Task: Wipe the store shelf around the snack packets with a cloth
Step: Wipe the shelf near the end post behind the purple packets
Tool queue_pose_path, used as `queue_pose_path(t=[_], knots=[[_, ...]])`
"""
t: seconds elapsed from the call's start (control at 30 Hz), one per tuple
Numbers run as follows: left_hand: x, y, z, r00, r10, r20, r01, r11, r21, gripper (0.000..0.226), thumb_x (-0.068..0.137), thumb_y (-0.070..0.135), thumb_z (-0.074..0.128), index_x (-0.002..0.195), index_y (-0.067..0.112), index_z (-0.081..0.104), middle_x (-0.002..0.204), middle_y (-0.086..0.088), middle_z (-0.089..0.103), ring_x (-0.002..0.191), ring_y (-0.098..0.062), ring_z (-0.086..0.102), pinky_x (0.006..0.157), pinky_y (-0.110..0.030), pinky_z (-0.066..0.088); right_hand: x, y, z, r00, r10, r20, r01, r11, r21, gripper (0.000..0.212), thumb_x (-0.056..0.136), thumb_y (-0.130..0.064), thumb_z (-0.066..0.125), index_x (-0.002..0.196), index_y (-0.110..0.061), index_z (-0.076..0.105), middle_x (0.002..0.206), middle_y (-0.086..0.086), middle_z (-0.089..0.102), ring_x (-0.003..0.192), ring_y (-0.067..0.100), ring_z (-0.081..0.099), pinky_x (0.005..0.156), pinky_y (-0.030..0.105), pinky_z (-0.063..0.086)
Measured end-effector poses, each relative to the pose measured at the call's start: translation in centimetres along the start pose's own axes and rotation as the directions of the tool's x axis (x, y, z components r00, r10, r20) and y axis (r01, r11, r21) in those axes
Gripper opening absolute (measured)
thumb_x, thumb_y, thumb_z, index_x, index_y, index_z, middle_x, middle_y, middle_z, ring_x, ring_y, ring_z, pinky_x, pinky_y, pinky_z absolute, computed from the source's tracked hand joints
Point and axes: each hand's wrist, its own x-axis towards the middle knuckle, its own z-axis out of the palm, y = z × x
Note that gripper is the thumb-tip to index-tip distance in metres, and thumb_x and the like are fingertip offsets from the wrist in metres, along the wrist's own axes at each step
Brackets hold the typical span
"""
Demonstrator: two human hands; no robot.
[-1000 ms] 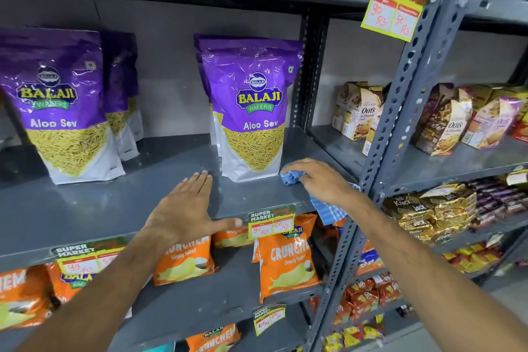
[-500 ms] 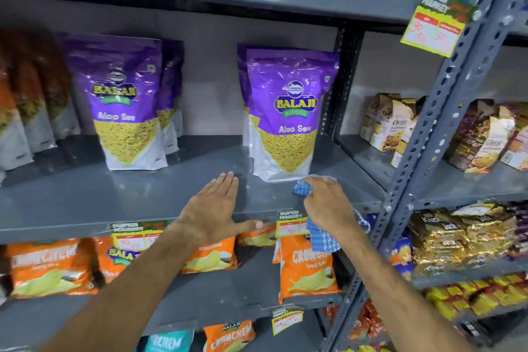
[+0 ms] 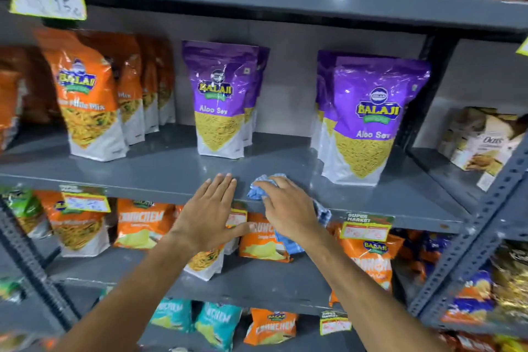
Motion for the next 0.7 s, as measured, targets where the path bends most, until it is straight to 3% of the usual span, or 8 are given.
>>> queue_pose_path(t=[0.1,0.17,0.23,0.4,0.53,0.7], knots=[[-2.6,0.8,1.6,0.989,0.014,-0.145,-0.011,1.0,0.018,0.103,0.096,0.08,0.029,0.161,0.001,0.018,0.171,-0.019,0.017,0.16,-0.032,0.009,0.13,-0.051,0.015,-2.3,-1.6,0.5,0.986,-0.16,-0.05,0.161,0.987,0.025,0.052,0.091,-0.018,0.044,0.139,-0.034,0.058,0.147,0.0,0.055,0.14,0.021,0.047,0.115,0.037,0.041],[-4.5,1.6,3.3,0.979,0.015,-0.205,-0.026,0.998,-0.051,0.099,0.098,0.072,0.038,0.162,0.001,0.015,0.172,-0.019,0.011,0.16,-0.033,0.006,0.13,-0.052,0.015,-4.6,-1.9,1.5,0.96,-0.273,-0.069,0.277,0.959,0.058,0.056,0.089,-0.014,0.041,0.138,-0.031,0.059,0.153,0.001,0.051,0.145,0.02,0.041,0.122,0.034,0.032],[-6.6,2.5,5.6,0.975,0.041,-0.216,-0.066,0.992,-0.107,0.095,0.098,0.064,0.045,0.162,0.001,0.012,0.172,-0.018,0.007,0.16,-0.032,0.004,0.13,-0.052,0.016,-7.2,-1.1,3.6,0.944,-0.329,-0.042,0.331,0.936,0.119,0.057,0.089,-0.008,0.043,0.138,-0.03,0.06,0.155,-0.001,0.049,0.145,0.019,0.042,0.12,0.031,0.034],[-10.5,3.9,14.0,0.997,0.076,0.021,-0.072,0.985,-0.154,0.095,0.093,0.062,0.052,0.158,-0.003,0.025,0.17,-0.02,0.015,0.158,-0.034,0.018,0.125,-0.049,0.023,-12.2,3.7,12.0,0.94,-0.252,0.228,0.222,0.963,0.15,0.063,0.091,-0.001,0.056,0.141,-0.039,0.054,0.158,-0.007,0.043,0.139,0.02,0.05,0.1,0.041,0.054],[-10.5,4.6,19.9,0.976,0.032,0.214,0.009,0.983,-0.186,0.096,0.093,0.068,0.04,0.156,-0.004,0.03,0.168,-0.022,0.024,0.156,-0.035,0.025,0.125,-0.05,0.028,-13.5,6.6,17.6,0.918,-0.18,0.354,0.144,0.982,0.126,0.06,0.093,-0.003,0.056,0.14,-0.041,0.053,0.157,-0.008,0.043,0.131,0.023,0.058,0.077,0.041,0.061],[-8.1,5.0,26.5,0.936,-0.001,0.352,0.083,0.973,-0.217,0.102,0.089,0.072,0.036,0.153,-0.007,0.035,0.162,-0.026,0.034,0.151,-0.041,0.036,0.123,-0.053,0.032,-12.5,9.4,23.5,0.915,-0.134,0.38,0.093,0.988,0.123,0.052,0.096,-0.007,0.059,0.14,-0.035,0.056,0.155,-0.002,0.046,0.139,0.024,0.048,0.087,0.042,0.06]])
